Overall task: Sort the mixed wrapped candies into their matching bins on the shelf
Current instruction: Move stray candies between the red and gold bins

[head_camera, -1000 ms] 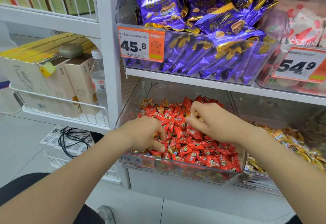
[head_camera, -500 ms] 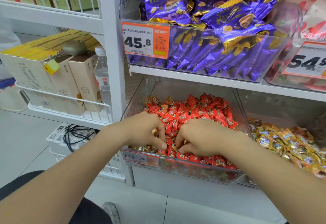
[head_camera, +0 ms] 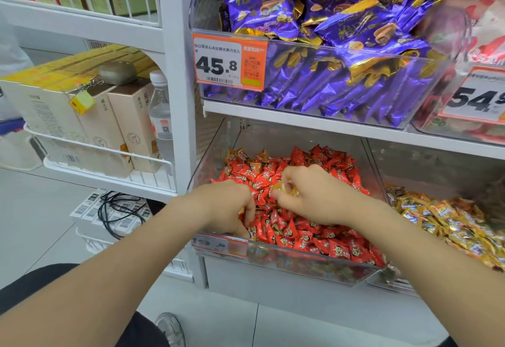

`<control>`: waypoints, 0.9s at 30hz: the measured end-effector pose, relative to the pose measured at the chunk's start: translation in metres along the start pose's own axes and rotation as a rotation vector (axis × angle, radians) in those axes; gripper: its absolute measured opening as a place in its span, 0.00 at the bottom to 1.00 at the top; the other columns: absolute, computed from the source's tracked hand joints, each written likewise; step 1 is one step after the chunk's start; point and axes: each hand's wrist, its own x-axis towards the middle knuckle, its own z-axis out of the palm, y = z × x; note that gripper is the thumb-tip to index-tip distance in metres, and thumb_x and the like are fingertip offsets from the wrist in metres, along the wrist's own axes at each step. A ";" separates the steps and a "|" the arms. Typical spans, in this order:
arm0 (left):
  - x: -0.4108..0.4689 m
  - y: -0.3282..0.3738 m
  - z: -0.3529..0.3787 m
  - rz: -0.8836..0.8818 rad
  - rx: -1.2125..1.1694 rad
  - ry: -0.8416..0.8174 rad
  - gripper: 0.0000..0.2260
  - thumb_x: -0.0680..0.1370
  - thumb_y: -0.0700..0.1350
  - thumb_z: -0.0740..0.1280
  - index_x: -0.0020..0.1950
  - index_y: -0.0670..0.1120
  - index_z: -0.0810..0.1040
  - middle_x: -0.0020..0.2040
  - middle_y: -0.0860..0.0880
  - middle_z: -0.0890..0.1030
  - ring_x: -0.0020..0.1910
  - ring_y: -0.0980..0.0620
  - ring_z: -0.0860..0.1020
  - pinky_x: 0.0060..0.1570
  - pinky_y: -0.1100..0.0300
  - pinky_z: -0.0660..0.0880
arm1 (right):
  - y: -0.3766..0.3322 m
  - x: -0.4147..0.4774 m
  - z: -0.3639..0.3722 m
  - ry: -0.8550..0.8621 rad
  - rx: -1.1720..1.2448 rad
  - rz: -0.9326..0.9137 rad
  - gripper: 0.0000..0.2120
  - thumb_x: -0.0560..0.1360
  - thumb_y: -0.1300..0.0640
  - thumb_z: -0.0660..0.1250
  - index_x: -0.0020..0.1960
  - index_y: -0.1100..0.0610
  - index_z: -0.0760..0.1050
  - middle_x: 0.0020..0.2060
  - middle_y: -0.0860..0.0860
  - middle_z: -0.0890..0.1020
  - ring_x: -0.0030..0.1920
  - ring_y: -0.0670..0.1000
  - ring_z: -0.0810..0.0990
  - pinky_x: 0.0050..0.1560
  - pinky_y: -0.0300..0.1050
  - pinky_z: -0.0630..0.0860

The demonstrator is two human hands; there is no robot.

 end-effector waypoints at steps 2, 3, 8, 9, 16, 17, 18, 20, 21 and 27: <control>0.002 0.002 0.004 0.015 0.032 0.024 0.08 0.73 0.54 0.80 0.47 0.53 0.86 0.44 0.61 0.80 0.47 0.56 0.76 0.46 0.53 0.78 | -0.001 -0.001 -0.004 0.053 0.069 0.028 0.12 0.79 0.46 0.67 0.41 0.53 0.75 0.30 0.49 0.79 0.33 0.47 0.76 0.40 0.53 0.76; 0.003 0.003 0.005 0.014 0.042 0.027 0.07 0.73 0.53 0.79 0.46 0.53 0.85 0.43 0.60 0.80 0.46 0.57 0.76 0.42 0.55 0.76 | -0.002 -0.001 -0.006 0.065 0.099 0.035 0.11 0.78 0.47 0.67 0.42 0.53 0.75 0.30 0.49 0.80 0.33 0.48 0.77 0.40 0.52 0.76; 0.000 0.000 0.003 -0.086 0.047 0.043 0.11 0.71 0.57 0.80 0.43 0.53 0.83 0.42 0.57 0.81 0.47 0.53 0.79 0.45 0.52 0.79 | -0.008 -0.006 -0.008 -0.053 0.264 -0.032 0.11 0.76 0.56 0.65 0.53 0.44 0.80 0.35 0.48 0.84 0.34 0.46 0.80 0.42 0.44 0.77; -0.002 -0.002 0.001 -0.102 0.062 0.039 0.12 0.70 0.59 0.80 0.44 0.53 0.84 0.43 0.57 0.81 0.48 0.52 0.79 0.46 0.52 0.79 | -0.010 -0.008 -0.007 -0.100 0.245 -0.071 0.15 0.76 0.59 0.65 0.55 0.42 0.82 0.34 0.47 0.83 0.35 0.46 0.79 0.41 0.39 0.75; -0.002 -0.001 -0.001 -0.119 0.096 0.090 0.11 0.79 0.49 0.68 0.38 0.47 0.76 0.36 0.51 0.74 0.45 0.42 0.79 0.43 0.50 0.78 | -0.029 -0.003 0.009 -0.325 -0.017 -0.268 0.15 0.79 0.42 0.72 0.64 0.40 0.83 0.39 0.29 0.82 0.43 0.34 0.78 0.44 0.32 0.70; -0.001 0.000 -0.001 -0.128 0.084 0.099 0.12 0.80 0.48 0.65 0.37 0.47 0.73 0.36 0.50 0.72 0.44 0.40 0.78 0.42 0.50 0.77 | -0.031 -0.001 0.012 -0.342 -0.076 -0.282 0.17 0.79 0.39 0.71 0.67 0.38 0.81 0.44 0.33 0.84 0.47 0.37 0.80 0.46 0.38 0.73; -0.001 0.001 -0.001 -0.134 0.066 0.113 0.13 0.82 0.48 0.63 0.37 0.47 0.70 0.36 0.49 0.71 0.42 0.40 0.77 0.41 0.50 0.75 | -0.031 0.000 0.013 -0.348 -0.135 -0.283 0.18 0.78 0.38 0.70 0.67 0.37 0.80 0.50 0.37 0.86 0.52 0.44 0.81 0.48 0.43 0.75; -0.002 0.003 -0.002 -0.155 0.004 0.156 0.13 0.83 0.49 0.60 0.39 0.48 0.67 0.37 0.48 0.70 0.39 0.42 0.74 0.38 0.52 0.69 | -0.030 0.004 0.015 -0.327 -0.185 -0.244 0.15 0.77 0.40 0.71 0.63 0.39 0.82 0.48 0.42 0.85 0.53 0.50 0.81 0.46 0.46 0.76; -0.003 0.004 -0.002 -0.162 -0.025 0.180 0.13 0.83 0.50 0.59 0.40 0.48 0.67 0.37 0.48 0.70 0.38 0.44 0.73 0.37 0.52 0.66 | -0.029 0.006 0.014 -0.303 -0.187 -0.223 0.11 0.77 0.42 0.71 0.58 0.42 0.83 0.44 0.42 0.83 0.50 0.50 0.81 0.44 0.46 0.76; -0.005 0.003 -0.001 -0.097 -0.100 0.106 0.19 0.82 0.56 0.67 0.42 0.41 0.75 0.39 0.43 0.79 0.40 0.43 0.77 0.38 0.50 0.73 | 0.004 0.008 0.004 -0.137 -0.208 -0.067 0.06 0.76 0.50 0.67 0.42 0.49 0.79 0.35 0.44 0.80 0.42 0.51 0.80 0.45 0.52 0.82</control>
